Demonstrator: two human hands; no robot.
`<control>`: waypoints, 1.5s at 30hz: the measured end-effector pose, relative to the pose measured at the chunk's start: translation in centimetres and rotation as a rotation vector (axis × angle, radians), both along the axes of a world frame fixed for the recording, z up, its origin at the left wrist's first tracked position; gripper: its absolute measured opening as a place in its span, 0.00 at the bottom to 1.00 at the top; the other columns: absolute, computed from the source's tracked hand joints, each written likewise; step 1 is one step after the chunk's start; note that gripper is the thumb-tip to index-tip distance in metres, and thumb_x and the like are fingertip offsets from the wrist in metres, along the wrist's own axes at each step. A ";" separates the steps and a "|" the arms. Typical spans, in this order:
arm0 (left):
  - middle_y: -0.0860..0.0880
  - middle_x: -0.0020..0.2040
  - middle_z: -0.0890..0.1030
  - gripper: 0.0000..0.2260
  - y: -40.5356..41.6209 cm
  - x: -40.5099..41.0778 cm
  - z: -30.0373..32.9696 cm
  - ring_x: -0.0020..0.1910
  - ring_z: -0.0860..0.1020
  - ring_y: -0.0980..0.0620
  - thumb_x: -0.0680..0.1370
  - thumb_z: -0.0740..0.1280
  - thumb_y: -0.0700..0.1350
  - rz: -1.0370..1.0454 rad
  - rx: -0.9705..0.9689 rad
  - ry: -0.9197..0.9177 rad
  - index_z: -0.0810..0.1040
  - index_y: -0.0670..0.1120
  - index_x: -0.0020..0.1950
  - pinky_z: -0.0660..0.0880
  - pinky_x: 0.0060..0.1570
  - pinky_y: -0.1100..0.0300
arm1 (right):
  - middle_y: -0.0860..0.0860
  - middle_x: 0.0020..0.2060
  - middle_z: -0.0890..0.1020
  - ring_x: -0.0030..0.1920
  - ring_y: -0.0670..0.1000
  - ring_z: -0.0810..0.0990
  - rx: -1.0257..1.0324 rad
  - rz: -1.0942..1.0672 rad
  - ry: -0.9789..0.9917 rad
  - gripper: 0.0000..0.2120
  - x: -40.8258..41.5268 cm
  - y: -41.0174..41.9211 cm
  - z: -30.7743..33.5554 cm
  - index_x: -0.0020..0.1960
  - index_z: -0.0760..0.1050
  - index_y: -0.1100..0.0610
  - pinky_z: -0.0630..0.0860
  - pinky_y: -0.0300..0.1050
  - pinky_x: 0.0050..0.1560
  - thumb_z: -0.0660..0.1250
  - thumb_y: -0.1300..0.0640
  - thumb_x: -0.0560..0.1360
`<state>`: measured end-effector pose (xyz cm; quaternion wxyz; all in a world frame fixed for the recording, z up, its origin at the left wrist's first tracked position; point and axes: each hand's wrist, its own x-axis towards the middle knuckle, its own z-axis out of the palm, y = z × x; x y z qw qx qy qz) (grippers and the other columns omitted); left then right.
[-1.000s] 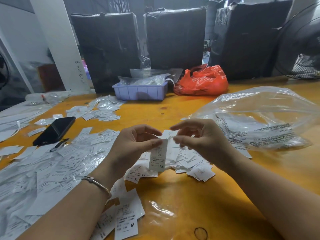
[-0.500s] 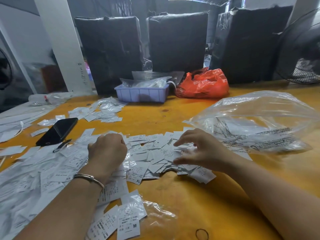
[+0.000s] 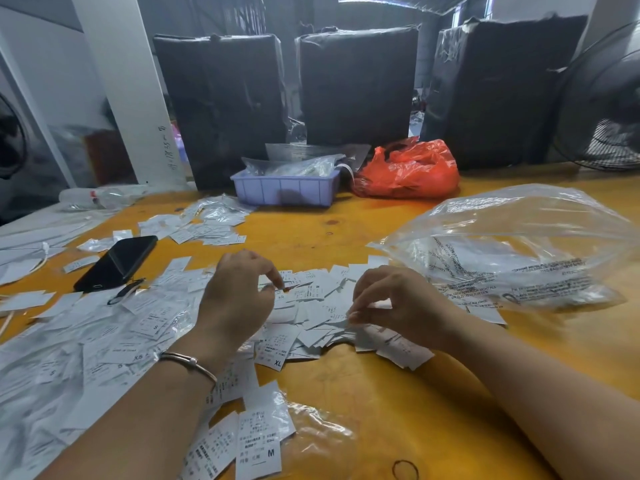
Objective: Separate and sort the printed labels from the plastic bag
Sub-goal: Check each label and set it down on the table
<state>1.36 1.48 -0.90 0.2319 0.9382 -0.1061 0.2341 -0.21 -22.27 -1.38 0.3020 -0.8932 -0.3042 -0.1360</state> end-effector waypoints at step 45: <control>0.49 0.44 0.86 0.18 -2.3 -2.0 1.1 0.45 0.84 0.53 0.71 0.65 0.25 -0.380 -0.658 0.439 0.85 0.46 0.47 0.80 0.46 0.63 | 0.57 0.40 0.80 0.45 0.61 0.76 0.136 -1.082 -0.266 0.06 1.8 -7.1 1.0 0.41 0.80 0.60 0.71 0.49 0.45 0.65 0.60 0.73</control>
